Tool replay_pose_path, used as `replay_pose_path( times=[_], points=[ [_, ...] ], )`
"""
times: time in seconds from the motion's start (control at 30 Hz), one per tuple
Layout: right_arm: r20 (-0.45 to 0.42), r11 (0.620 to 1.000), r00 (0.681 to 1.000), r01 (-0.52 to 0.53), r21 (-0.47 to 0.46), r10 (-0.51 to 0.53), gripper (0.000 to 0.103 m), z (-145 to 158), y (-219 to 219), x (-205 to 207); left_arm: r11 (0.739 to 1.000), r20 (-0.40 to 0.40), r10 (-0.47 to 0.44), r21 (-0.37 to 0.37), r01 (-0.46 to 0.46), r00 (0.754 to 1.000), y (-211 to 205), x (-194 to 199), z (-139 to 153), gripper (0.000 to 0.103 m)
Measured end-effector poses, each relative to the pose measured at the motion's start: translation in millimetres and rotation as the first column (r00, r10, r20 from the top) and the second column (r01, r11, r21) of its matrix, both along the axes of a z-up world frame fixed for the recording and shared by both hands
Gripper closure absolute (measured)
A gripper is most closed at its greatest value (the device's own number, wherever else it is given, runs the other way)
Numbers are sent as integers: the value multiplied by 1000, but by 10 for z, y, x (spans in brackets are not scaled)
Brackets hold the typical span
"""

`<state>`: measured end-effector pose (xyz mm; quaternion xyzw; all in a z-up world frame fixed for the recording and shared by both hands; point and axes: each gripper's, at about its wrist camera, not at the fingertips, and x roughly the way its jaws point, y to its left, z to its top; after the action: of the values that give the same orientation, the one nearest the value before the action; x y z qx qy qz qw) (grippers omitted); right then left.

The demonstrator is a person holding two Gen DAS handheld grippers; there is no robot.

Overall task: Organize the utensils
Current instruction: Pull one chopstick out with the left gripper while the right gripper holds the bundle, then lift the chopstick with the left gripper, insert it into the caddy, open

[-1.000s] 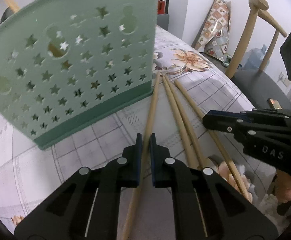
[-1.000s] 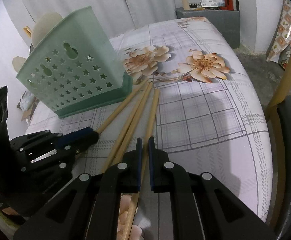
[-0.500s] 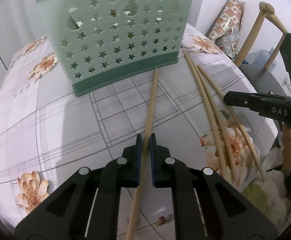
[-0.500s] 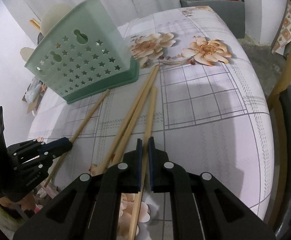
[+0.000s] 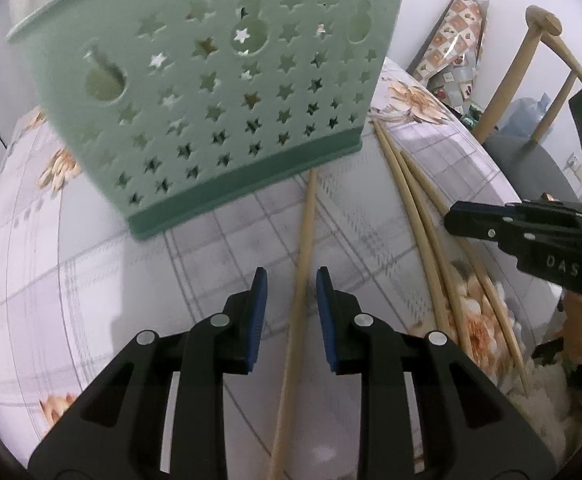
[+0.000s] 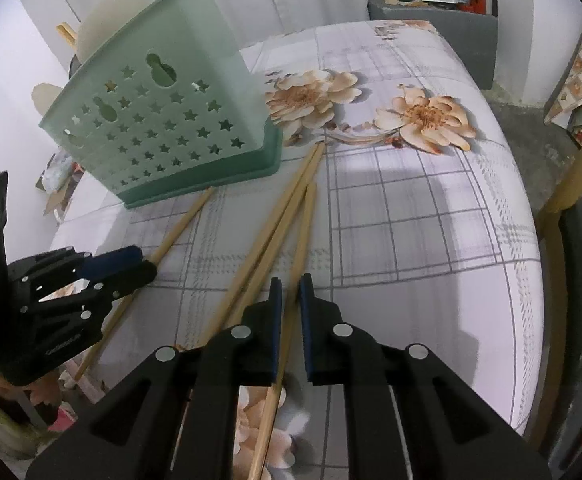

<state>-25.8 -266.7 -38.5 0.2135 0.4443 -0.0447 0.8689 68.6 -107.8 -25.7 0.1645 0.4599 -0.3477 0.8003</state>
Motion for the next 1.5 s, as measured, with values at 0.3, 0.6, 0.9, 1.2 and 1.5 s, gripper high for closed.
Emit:
replay_pose_path(
  times=[0.3,0.6,0.9,1.2,1.5],
  points=[
    [12,998,1000,23,-50,-22,93,-2,-53,174,999,54,-27,39,25,998,-317,235,12,80],
    [38,996,998,45,-77,-42,96,-14,-75,280,1000,68,-17,27,16,998,-497,363,6,97],
    [48,997,996,75,-23,-74,97,-21,-164,238,1000,37,1,-6,0,999,-463,320,60,100],
    [103,995,990,102,-17,-99,97,157,-207,45,982,47,0,-191,9,999,-186,169,534,99],
    [133,995,986,100,-19,-96,97,256,-194,-27,949,78,33,-316,-6,996,138,111,1059,99]
  ],
)
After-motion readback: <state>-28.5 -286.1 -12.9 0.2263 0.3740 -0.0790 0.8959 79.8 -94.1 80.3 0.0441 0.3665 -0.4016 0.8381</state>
